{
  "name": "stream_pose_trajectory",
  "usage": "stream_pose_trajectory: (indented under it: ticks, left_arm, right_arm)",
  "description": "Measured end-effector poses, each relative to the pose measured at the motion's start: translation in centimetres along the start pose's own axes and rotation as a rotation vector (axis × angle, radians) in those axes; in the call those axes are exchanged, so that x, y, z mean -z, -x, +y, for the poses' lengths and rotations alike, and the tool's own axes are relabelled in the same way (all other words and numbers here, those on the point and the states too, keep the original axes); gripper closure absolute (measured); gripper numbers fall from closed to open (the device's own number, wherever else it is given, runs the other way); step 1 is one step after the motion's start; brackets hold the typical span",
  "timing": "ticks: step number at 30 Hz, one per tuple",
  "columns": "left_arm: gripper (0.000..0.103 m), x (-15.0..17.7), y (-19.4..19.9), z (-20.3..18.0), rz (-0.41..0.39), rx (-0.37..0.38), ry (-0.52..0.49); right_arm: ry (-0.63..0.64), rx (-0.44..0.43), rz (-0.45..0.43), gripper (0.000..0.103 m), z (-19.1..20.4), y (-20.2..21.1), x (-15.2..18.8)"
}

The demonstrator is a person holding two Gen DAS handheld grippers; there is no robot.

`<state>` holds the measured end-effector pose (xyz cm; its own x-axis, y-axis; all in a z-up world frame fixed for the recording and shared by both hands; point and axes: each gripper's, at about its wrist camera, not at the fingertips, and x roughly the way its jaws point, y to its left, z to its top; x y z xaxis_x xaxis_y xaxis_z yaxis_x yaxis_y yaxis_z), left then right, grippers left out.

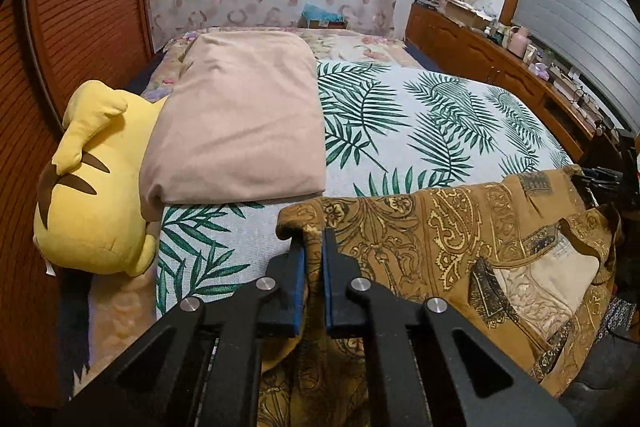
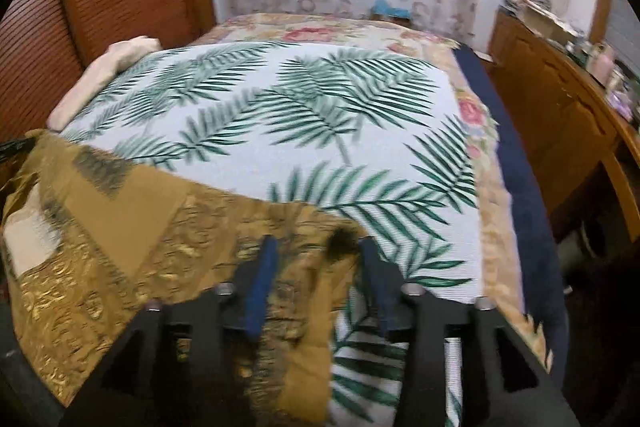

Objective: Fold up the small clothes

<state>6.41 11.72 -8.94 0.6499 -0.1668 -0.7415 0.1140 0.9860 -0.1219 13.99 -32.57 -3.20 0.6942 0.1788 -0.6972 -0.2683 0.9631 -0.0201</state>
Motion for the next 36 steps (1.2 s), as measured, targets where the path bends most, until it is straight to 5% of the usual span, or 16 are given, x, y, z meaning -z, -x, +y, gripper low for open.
stream_pose_trajectory:
  ticks: [8,12,15,27,36]
  left_arm:
    - [0.095,0.1,-0.6,0.6,0.011,0.010,0.023]
    - [0.096,0.2,0.4,0.2,-0.024,0.014,0.029]
    - [0.096,0.5,3.6,-0.7,-0.099,0.035,0.045]
    - [0.096,-1.3,17.2,-2.7,-0.418,0.113,0.037]
    - [0.097,-3.7,24.5,-2.9,-0.572,0.137,0.002]
  right_arm:
    - [-0.018,-0.054,-0.017,0.042,-0.3,-1.0,-0.1]
    - [0.036,-0.141,-0.019,0.090,0.5,-0.7,0.2]
    - [0.062,-0.148,-0.050,0.094,1.4,0.7,0.5]
    - [0.032,-0.252,-0.358,0.096,2.7,17.6,-1.4]
    - [0.099,-0.292,-0.540,0.096,4.4,27.8,-2.4]
